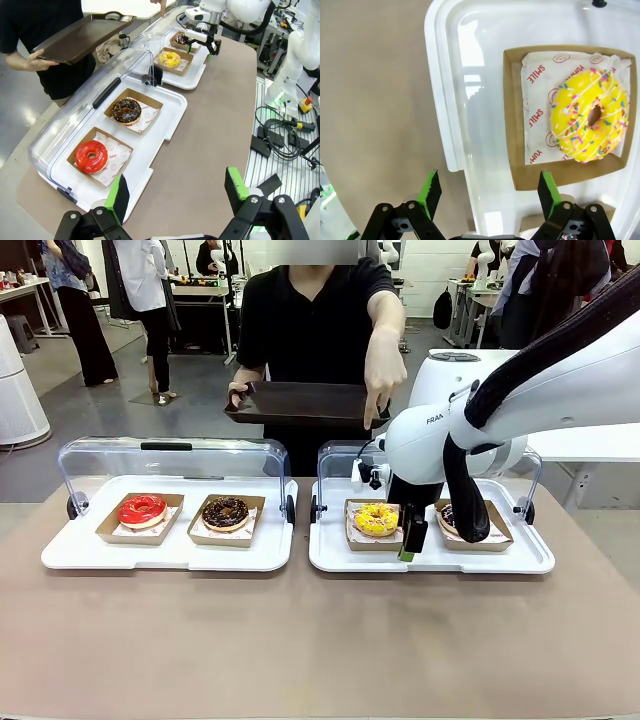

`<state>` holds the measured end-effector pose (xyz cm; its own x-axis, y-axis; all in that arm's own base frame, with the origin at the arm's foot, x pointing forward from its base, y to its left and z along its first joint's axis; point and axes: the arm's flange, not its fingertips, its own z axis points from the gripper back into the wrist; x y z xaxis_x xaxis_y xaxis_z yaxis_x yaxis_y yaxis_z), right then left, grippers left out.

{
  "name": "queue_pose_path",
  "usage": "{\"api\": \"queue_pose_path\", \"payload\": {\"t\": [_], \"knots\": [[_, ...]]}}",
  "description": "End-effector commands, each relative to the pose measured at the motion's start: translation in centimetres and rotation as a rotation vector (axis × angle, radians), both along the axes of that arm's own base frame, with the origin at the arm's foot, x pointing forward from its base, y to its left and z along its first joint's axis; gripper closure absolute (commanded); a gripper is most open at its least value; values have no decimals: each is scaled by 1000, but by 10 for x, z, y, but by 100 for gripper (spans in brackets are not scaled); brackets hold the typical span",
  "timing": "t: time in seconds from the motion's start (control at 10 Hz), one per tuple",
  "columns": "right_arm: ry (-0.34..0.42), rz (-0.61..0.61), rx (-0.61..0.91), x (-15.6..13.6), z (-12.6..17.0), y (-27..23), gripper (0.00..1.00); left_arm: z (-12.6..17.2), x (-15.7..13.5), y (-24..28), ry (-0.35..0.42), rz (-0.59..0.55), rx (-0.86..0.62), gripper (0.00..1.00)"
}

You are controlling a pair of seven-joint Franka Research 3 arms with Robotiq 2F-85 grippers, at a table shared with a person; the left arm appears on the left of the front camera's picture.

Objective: Provide the desired donut to the person.
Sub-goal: Pick up and lift the Paper togo box containing the Donut pointed at by the person.

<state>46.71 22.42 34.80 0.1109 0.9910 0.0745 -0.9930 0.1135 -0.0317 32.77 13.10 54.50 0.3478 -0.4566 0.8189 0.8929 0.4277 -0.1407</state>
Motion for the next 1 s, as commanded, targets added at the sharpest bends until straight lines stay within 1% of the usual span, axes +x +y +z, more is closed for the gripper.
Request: {"api": "queue_pose_path", "payload": {"t": [0.0,0.5,0.9], "knots": [[-21,21,0,10,-5,0,0,1,1,1,-16,-5,-12,0],[-34,10,9,27,-13,-3,0,1,1,1,-16,-5,-12,0],[-7,2,3,30,-17,-3,0,1,1,1,-16,-5,-12,0]]}}
